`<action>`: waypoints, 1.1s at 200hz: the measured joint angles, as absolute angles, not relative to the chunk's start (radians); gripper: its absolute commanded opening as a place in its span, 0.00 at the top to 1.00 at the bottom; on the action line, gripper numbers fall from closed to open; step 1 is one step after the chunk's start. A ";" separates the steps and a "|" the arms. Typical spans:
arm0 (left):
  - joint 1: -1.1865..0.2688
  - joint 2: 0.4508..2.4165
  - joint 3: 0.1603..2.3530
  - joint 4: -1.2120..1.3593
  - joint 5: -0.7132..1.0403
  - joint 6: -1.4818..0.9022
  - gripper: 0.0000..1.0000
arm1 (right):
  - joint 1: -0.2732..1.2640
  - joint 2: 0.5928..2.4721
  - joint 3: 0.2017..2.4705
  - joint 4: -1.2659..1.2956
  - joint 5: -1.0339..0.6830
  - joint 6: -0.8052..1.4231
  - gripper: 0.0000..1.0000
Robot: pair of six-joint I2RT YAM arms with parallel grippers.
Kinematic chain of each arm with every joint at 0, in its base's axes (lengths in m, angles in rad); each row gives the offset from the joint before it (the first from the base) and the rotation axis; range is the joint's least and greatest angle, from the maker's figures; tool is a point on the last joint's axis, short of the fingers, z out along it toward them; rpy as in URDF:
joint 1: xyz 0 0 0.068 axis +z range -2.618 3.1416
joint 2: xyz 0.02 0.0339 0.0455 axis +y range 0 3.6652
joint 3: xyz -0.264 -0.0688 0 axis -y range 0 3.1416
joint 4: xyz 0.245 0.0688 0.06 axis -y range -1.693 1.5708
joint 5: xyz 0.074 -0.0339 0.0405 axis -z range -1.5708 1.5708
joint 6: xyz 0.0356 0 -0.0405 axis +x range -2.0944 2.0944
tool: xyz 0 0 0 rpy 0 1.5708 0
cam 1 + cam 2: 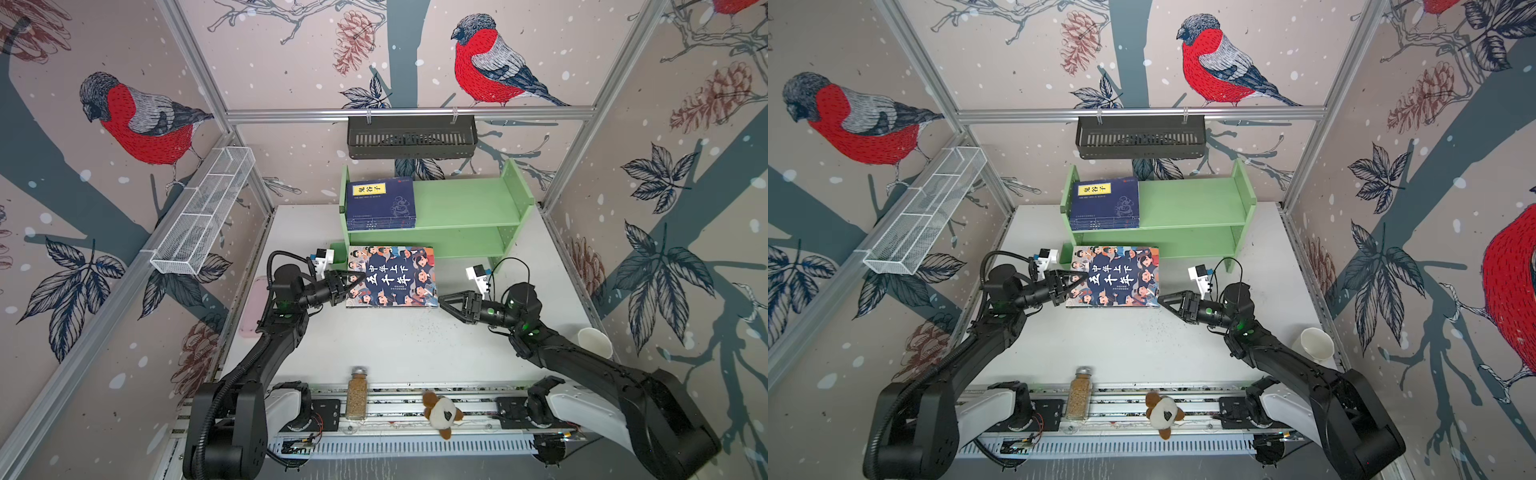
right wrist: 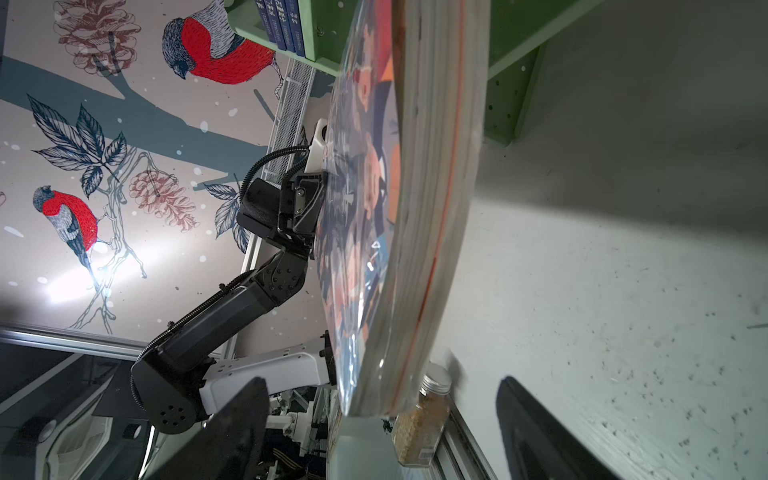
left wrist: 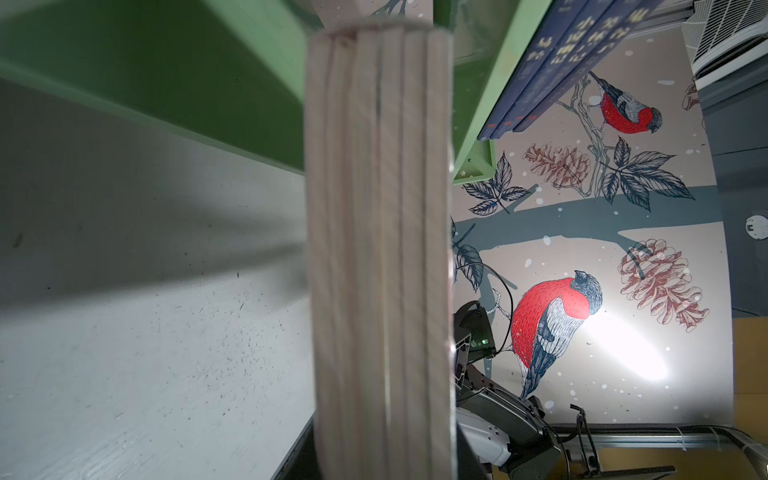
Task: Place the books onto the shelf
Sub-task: 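Push the held book with both grippers under the shelf's upper tier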
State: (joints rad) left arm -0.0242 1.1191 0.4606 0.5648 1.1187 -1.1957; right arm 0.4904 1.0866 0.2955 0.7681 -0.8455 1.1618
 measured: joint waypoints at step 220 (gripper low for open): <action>-0.023 1.145 0.433 0.654 1.071 -1.283 1.00 | 0.628 1.439 0.349 1.238 -0.653 1.368 0.64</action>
